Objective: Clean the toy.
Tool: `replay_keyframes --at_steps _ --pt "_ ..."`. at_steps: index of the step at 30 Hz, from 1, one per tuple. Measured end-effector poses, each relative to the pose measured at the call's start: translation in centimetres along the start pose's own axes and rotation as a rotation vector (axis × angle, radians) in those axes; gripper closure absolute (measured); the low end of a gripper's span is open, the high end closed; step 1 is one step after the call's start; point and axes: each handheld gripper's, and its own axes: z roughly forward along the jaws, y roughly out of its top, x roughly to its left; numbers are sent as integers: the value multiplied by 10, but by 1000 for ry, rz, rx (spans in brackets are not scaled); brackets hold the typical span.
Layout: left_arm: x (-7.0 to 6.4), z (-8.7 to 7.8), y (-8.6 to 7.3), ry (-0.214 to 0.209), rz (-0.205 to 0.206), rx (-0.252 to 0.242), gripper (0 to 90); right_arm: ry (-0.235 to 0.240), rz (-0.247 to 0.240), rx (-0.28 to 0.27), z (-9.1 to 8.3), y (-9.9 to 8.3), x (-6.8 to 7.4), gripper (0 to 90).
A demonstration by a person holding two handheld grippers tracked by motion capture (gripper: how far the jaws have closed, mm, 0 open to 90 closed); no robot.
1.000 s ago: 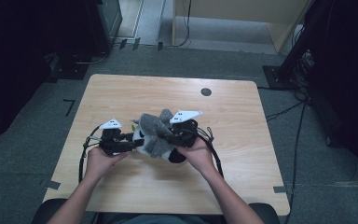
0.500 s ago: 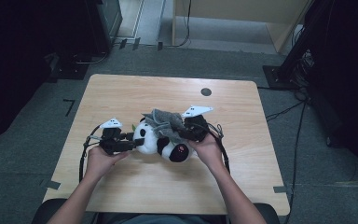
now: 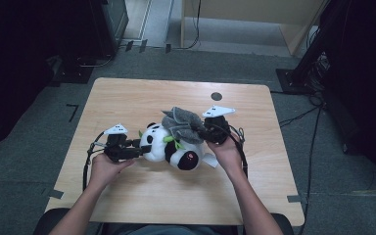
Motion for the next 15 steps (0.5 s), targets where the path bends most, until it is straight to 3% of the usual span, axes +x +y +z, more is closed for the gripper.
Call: replay_keyframes --at_steps 5,8,15 --pt "1 0 -1 -3 1 2 485 1 25 -62 -18 9 0 787" --pt "0 -1 -1 -3 -2 3 486 26 23 -100 -27 16 5 787" --pt "-2 -1 0 7 4 7 494 116 -39 -139 -30 29 40 788"
